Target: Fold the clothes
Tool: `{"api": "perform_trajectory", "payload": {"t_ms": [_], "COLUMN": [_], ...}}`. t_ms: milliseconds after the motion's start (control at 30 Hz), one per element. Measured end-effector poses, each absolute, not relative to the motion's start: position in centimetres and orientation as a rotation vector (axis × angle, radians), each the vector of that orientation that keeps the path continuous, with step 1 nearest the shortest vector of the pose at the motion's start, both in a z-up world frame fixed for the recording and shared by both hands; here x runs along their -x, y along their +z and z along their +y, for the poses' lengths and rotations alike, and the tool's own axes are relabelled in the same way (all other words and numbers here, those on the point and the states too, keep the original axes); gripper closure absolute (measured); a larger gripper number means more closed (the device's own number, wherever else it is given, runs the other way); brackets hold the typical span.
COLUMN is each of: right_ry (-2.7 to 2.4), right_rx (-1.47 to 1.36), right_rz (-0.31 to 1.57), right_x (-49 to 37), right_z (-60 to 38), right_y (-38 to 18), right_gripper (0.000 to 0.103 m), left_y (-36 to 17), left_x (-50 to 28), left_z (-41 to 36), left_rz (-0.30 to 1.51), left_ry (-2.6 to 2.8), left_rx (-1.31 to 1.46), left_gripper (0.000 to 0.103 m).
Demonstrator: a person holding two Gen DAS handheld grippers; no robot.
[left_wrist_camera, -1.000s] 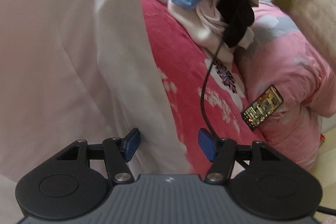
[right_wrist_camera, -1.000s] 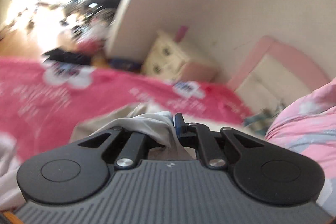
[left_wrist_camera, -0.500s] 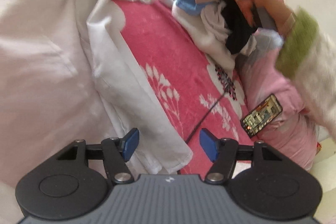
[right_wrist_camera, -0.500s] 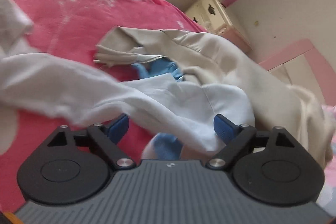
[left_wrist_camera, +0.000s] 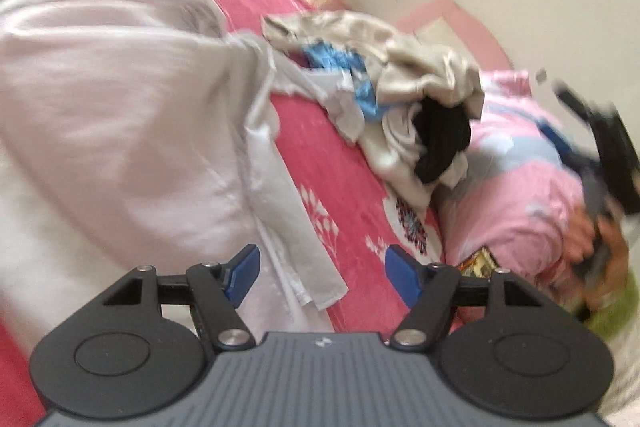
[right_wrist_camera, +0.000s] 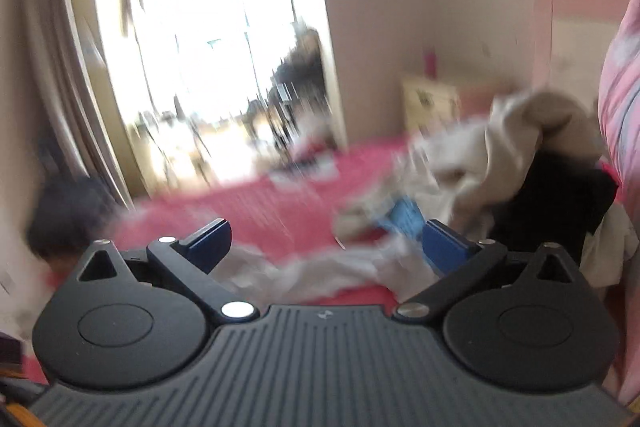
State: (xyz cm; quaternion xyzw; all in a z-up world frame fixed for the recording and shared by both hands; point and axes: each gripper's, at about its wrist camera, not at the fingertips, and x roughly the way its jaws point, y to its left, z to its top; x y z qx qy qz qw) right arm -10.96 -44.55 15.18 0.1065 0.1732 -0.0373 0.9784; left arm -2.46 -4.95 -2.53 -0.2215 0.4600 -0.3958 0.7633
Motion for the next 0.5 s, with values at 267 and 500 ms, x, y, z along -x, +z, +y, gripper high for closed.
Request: {"api": "perform_trajectory", "payload": {"t_ms": [267,500], "right_ry": [-0.073,-0.067], "right_rx": [-0.344,-0.294], "right_rz": [0.420,0.247], "right_x": [19.5,22.1], "right_z": [-41.3,-40.5], "right_y": [15.2,15.9], "right_gripper": [0.001,0.001], "left_y": [-0.6,-2.2], "left_x": [5.0,6.2], "left_z": [3.0,5.6], "left_rz": [0.933,0.989], "left_ry": [-0.728,-0.654], "left_rx": [0.495,0.455], "left_gripper": [0.032,0.032]}}
